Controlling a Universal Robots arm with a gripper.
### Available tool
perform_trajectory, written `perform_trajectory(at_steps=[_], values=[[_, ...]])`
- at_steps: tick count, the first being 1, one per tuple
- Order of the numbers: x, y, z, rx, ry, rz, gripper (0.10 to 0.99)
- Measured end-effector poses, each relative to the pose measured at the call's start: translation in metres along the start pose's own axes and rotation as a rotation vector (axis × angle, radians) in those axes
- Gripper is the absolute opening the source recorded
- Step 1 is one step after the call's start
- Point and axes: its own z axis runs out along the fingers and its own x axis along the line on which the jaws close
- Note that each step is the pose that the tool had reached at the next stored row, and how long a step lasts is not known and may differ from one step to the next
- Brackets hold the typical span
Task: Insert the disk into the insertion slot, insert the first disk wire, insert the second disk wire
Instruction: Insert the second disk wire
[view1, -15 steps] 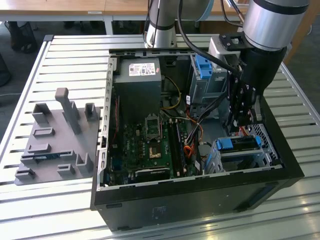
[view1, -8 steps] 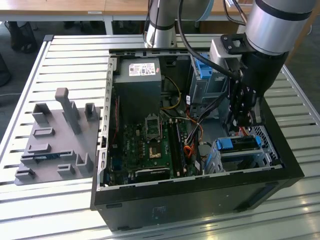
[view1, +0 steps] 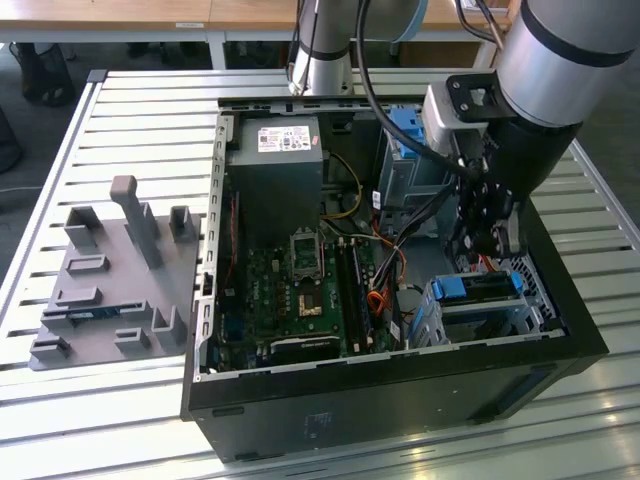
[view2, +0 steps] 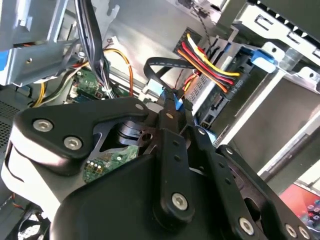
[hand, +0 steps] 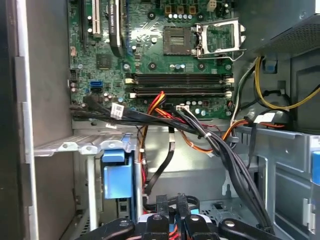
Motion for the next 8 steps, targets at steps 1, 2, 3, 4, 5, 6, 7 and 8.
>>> perform_trajectory(at_steps=[1,2,3,4,5,6,7,8], values=[[0.0009,-0.0001,-0.0001,0.001,0.0000,0.000,0.196],[0.0016,-0.0001,-0.0001,0.002,-0.0001,-0.001,0.196],[0.0023,-0.0002,-0.0001,0.003,-0.0003,-0.001,0.196],[0.0031,-0.0003,-0.0001,0.004,-0.0003,-0.002,0.196],[0.0043,-0.0003,-0.0002,0.005,-0.0003,-0.002,0.196],[0.0060,-0.0003,-0.0003,0.006,-0.0005,-0.002,0.196],[0.0080,-0.0003,-0.0004,0.007,-0.0008,-0.003,0.196],[0.0100,-0.0004,-0.0006,0.008,-0.0008,-0.003,0.196]])
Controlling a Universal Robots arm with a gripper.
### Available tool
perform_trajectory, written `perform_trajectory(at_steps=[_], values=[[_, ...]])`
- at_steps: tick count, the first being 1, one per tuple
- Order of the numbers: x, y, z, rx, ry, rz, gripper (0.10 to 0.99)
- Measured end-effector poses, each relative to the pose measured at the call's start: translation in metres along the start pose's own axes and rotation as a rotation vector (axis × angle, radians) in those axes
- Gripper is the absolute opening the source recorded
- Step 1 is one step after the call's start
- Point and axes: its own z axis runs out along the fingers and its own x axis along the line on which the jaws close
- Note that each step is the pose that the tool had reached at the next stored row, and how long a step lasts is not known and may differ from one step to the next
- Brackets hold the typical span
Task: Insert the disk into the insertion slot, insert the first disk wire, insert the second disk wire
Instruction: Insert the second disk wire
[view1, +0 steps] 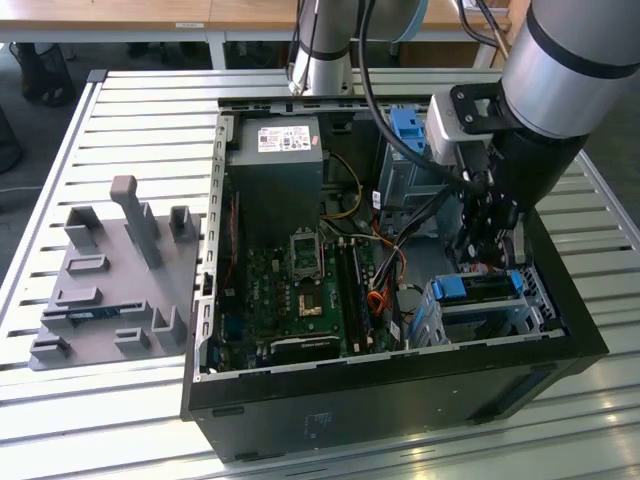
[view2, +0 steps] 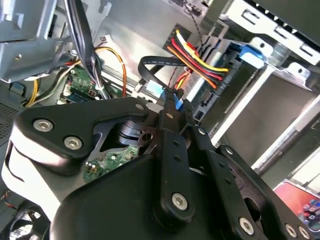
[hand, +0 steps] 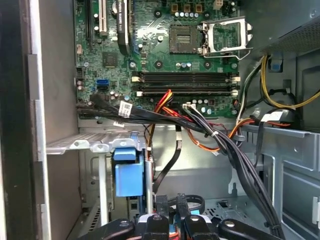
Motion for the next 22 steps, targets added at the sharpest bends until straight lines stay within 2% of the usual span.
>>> perform_trajectory(at_steps=[4,10,11,22], values=[[0.0054,-0.0003,-0.0006,0.001,-0.0029,-0.001,0.196],[0.0091,-0.0005,-0.0009,0.007,-0.0351,-0.004,0.196],[0.0099,-0.0006,-0.0010,0.008,-0.0380,-0.005,0.196],[0.0244,-0.0011,-0.0025,0.009,-0.0394,-0.006,0.196]])
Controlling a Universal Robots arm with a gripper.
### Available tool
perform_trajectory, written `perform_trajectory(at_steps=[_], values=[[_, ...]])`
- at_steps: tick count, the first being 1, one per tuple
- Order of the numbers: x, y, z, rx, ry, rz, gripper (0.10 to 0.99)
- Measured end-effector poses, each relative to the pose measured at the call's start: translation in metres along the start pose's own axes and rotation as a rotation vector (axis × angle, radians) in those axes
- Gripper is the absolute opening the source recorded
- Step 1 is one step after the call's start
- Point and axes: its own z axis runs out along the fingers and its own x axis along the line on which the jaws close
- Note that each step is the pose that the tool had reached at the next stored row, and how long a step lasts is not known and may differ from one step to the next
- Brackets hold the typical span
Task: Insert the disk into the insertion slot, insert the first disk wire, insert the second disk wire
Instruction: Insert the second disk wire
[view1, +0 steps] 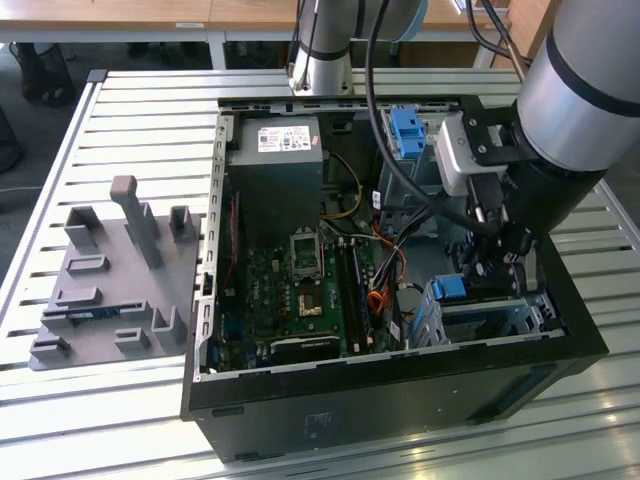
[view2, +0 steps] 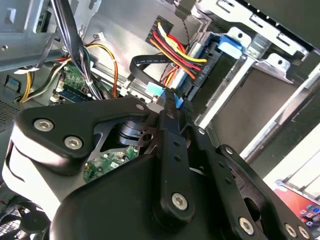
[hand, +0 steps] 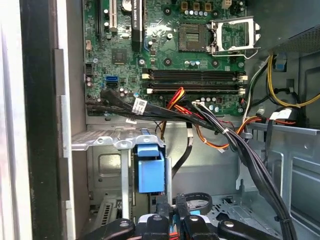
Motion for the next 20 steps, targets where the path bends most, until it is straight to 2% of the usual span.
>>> perform_trajectory(at_steps=[3,7,20], values=[[0.0015,-0.0002,-0.0001,-0.001,-0.0016,-0.005,0.196],[0.0019,-0.0006,0.0008,-0.006,-0.0045,-0.043,0.196],[0.0050,-0.0067,0.0014,-0.005,-0.0039,-0.036,0.196]])
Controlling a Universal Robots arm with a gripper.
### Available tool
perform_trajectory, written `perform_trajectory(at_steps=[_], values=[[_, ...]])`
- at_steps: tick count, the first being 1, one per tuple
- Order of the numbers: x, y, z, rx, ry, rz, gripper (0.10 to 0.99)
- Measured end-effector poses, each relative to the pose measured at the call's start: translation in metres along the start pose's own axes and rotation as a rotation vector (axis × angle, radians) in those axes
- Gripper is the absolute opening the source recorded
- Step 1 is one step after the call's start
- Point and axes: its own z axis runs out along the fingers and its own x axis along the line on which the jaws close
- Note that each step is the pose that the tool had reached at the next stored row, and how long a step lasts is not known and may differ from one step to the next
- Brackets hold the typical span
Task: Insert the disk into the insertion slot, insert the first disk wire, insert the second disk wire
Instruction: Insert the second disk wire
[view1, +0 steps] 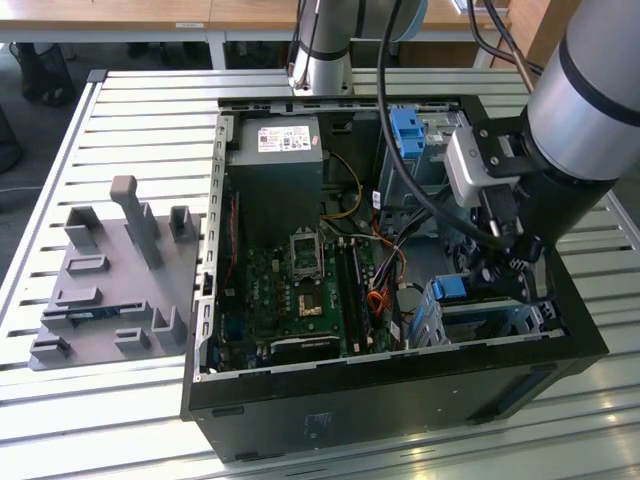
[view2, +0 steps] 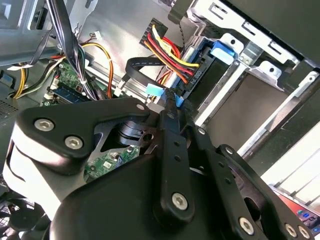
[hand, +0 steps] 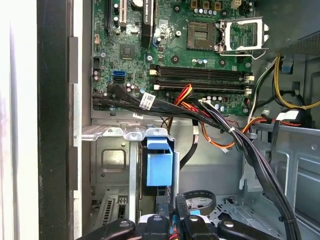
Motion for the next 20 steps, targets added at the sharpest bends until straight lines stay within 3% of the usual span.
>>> perform_trajectory(at_steps=[20], values=[[0.0020,-0.0019,0.0000,0.002,0.0005,0.011,0.196]])
